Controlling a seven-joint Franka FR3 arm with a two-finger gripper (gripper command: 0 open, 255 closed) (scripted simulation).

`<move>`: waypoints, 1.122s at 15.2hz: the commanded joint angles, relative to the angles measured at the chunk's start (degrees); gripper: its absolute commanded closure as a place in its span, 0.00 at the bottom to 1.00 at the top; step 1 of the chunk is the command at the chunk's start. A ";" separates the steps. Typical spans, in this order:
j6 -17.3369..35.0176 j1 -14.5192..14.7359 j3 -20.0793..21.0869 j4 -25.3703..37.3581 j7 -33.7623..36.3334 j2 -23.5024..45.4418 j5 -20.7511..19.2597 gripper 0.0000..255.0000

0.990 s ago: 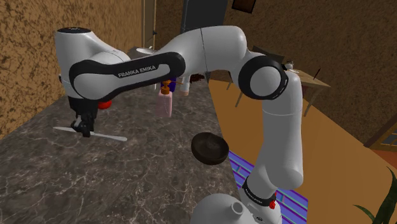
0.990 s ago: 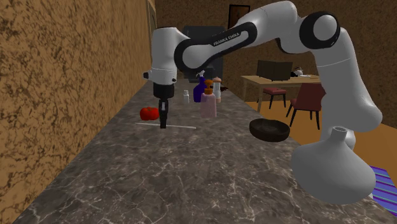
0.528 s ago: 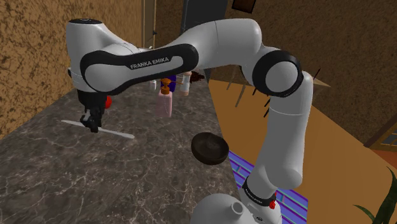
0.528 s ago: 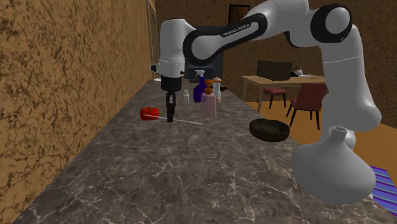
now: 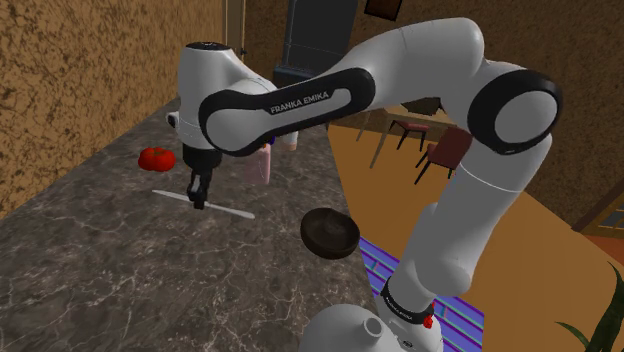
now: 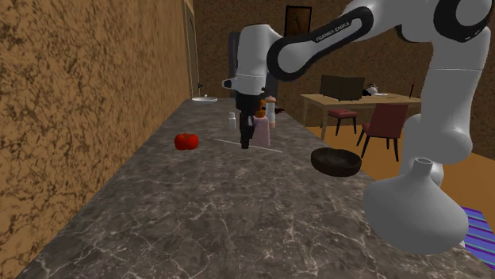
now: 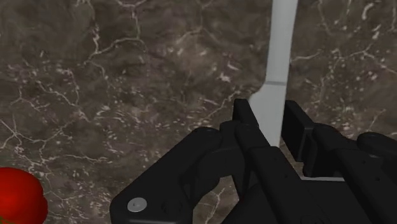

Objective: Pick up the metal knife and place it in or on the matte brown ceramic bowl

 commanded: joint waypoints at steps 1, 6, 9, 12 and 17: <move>0.68 -0.57 -0.66 -4.81 -2.01 -4.33 1.62 1.00; 1.19 -1.03 -3.18 -16.16 -7.00 -15.43 4.87 1.00; 0.61 -1.04 -5.08 -22.28 -9.83 -22.13 6.05 1.00; -0.65 -1.12 -7.16 -27.92 -12.49 -28.96 6.57 1.00; -4.37 -1.77 -11.02 -36.25 -16.69 -40.83 5.92 1.00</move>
